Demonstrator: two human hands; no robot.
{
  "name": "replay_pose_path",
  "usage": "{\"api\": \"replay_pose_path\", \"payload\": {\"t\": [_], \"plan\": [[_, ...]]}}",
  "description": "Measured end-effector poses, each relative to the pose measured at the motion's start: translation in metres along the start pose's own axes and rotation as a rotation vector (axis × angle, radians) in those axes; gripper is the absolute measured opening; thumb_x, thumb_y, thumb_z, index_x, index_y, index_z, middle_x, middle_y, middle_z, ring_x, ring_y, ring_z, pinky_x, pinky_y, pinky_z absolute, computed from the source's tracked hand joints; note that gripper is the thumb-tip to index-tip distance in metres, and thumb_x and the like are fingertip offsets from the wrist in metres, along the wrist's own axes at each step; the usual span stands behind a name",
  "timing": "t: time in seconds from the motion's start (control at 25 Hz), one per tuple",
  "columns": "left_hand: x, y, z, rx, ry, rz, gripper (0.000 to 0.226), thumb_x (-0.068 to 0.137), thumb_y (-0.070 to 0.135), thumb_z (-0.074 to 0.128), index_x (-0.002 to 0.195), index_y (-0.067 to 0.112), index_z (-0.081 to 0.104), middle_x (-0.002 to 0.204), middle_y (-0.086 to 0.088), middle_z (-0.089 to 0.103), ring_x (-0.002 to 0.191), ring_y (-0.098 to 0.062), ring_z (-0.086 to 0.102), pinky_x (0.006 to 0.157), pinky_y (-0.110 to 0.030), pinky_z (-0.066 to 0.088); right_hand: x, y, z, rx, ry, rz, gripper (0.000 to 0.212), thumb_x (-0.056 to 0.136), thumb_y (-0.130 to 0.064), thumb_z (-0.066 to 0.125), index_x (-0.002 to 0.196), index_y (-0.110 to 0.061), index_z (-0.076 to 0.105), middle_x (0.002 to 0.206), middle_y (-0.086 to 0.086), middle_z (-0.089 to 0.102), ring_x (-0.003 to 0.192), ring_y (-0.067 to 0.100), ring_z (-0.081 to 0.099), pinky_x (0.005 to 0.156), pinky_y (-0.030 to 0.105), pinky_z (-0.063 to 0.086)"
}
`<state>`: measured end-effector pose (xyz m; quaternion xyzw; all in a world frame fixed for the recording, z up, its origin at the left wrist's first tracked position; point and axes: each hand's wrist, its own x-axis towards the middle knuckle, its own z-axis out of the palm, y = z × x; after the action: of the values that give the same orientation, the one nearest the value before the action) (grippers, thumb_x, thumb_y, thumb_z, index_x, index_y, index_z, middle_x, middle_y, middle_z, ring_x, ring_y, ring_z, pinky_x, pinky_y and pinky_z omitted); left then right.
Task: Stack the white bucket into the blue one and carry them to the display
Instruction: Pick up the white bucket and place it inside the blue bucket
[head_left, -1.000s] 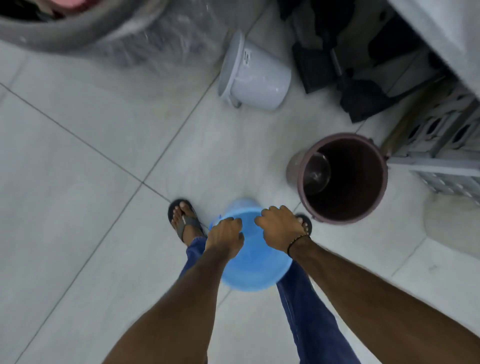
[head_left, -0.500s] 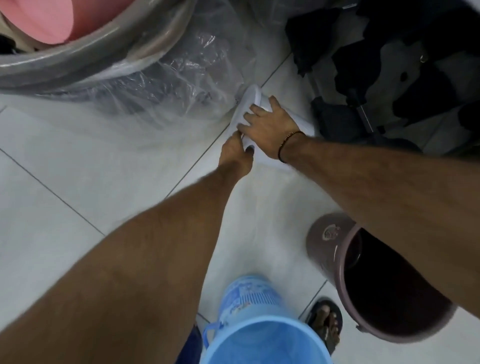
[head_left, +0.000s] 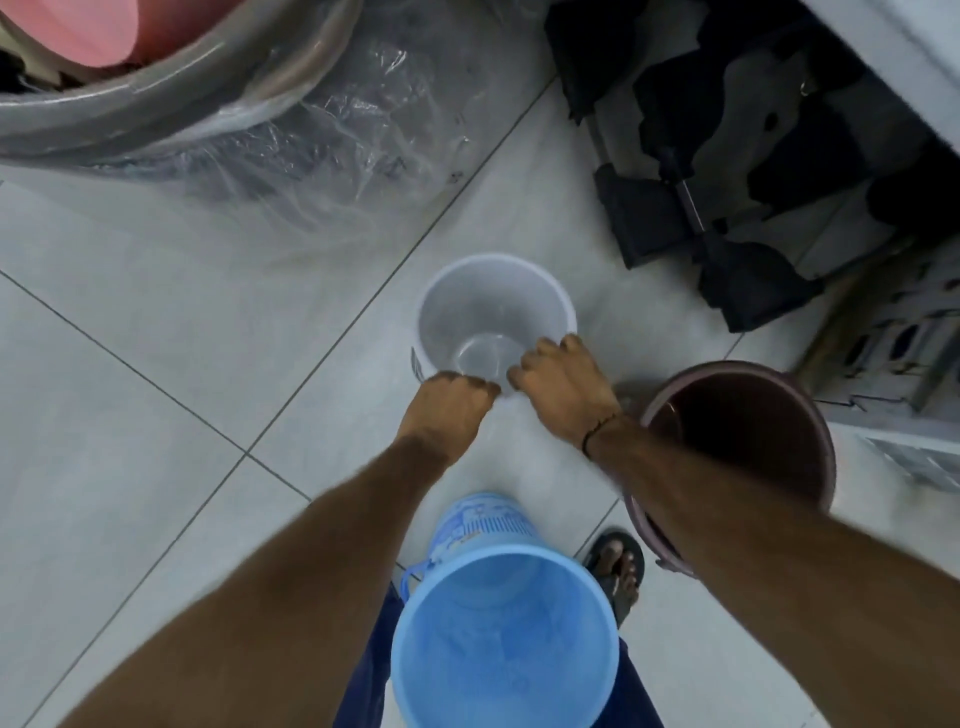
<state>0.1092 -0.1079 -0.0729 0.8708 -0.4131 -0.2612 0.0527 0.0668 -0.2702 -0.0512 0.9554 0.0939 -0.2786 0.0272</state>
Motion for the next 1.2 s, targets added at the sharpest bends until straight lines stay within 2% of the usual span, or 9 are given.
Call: {"api": "replay_pose_path", "payload": {"t": [0.2, 0.4, 0.48, 0.56, 0.64, 0.84, 0.96, 1.08, 1.2], "plan": [[-0.044, 0.005, 0.054, 0.202, -0.199, 0.083, 0.018, 0.089, 0.009, 0.058, 0.103, 0.017, 0.066, 0.102, -0.003, 0.074, 0.094, -0.026, 0.069, 0.086, -0.035, 0.051, -0.037, -0.038, 0.059, 0.076, -0.089, -0.020, 0.027, 0.085, -0.003, 0.056, 0.105, -0.017, 0.068, 0.102, 0.006, 0.071, 0.102, 0.029, 0.061, 0.090, 0.039, 0.043], [-0.065, -0.009, 0.077, 0.385, -0.145, 0.196, 0.033, 0.090, 0.000, 0.045, 0.115, 0.012, 0.062, 0.113, -0.007, 0.068, 0.113, -0.028, 0.058, 0.117, -0.038, 0.030, -0.056, -0.032, 0.081, -0.031, -0.151, -0.068, 0.031, 0.084, -0.001, 0.053, 0.103, -0.019, 0.070, 0.100, 0.004, 0.072, 0.101, 0.027, 0.064, 0.106, 0.036, 0.036], [-0.069, -0.011, 0.067, 0.436, -0.107, 0.225, 0.037, 0.088, -0.002, 0.046, 0.119, 0.012, 0.060, 0.115, -0.006, 0.068, 0.116, -0.027, 0.057, 0.119, -0.040, 0.027, -0.063, -0.029, 0.070, -0.045, -0.142, -0.074, 0.033, 0.083, 0.001, 0.052, 0.101, -0.020, 0.071, 0.098, 0.004, 0.072, 0.098, 0.027, 0.066, 0.098, 0.035, 0.043], [-0.077, -0.011, 0.044, 0.443, -0.043, 0.238, 0.039, 0.085, -0.004, 0.049, 0.118, 0.013, 0.062, 0.112, -0.004, 0.070, 0.114, -0.025, 0.060, 0.117, -0.041, 0.033, -0.072, -0.028, 0.046, -0.036, -0.123, -0.058, 0.033, 0.084, 0.002, 0.052, 0.101, -0.019, 0.071, 0.096, 0.005, 0.072, 0.093, 0.029, 0.068, 0.080, 0.035, 0.051], [-0.093, -0.002, 0.008, 0.432, 0.014, 0.240, 0.040, 0.081, -0.004, 0.053, 0.115, 0.014, 0.065, 0.108, -0.002, 0.072, 0.111, -0.023, 0.063, 0.112, -0.041, 0.041, -0.091, -0.026, 0.011, -0.008, -0.104, -0.049, 0.031, 0.086, 0.000, 0.053, 0.102, -0.019, 0.071, 0.099, 0.006, 0.072, 0.092, 0.031, 0.070, 0.072, 0.035, 0.052], [-0.191, 0.076, -0.122, 0.406, -0.013, 0.113, 0.042, 0.084, 0.005, 0.063, 0.125, 0.013, 0.060, 0.126, -0.006, 0.066, 0.129, -0.026, 0.052, 0.116, -0.044, 0.034, -0.202, -0.038, -0.113, 0.019, -0.087, -0.114, 0.025, 0.087, -0.001, 0.054, 0.099, -0.018, 0.069, 0.099, 0.005, 0.071, 0.092, 0.030, 0.069, 0.074, 0.035, 0.051], [-0.270, 0.142, -0.181, 0.329, -0.034, 0.056, 0.044, 0.079, 0.014, 0.073, 0.122, 0.014, 0.063, 0.126, -0.006, 0.066, 0.128, -0.027, 0.054, 0.115, -0.045, 0.036, -0.290, -0.058, -0.168, 0.027, -0.126, -0.181, 0.019, 0.089, -0.005, 0.056, 0.099, -0.016, 0.068, 0.100, 0.006, 0.071, 0.092, 0.031, 0.068, 0.076, 0.037, 0.050], [-0.339, 0.195, -0.190, 0.250, -0.026, 0.012, 0.045, 0.065, 0.012, 0.084, 0.108, 0.014, 0.072, 0.111, -0.005, 0.074, 0.114, -0.026, 0.065, 0.106, -0.045, 0.047, -0.358, -0.080, -0.172, 0.029, -0.174, -0.280, 0.016, 0.086, -0.003, 0.060, 0.096, -0.013, 0.069, 0.098, 0.009, 0.072, 0.091, 0.035, 0.069, 0.079, 0.038, 0.050], [-0.379, 0.218, -0.143, 0.147, -0.049, 0.049, 0.045, 0.054, 0.010, 0.090, 0.097, 0.013, 0.076, 0.097, -0.006, 0.076, 0.100, -0.026, 0.071, 0.096, -0.045, 0.055, -0.390, -0.110, -0.132, 0.000, -0.276, -0.319, 0.020, 0.083, 0.003, 0.059, 0.093, -0.010, 0.070, 0.095, 0.012, 0.073, 0.090, 0.035, 0.068, 0.083, 0.042, 0.051]]}}
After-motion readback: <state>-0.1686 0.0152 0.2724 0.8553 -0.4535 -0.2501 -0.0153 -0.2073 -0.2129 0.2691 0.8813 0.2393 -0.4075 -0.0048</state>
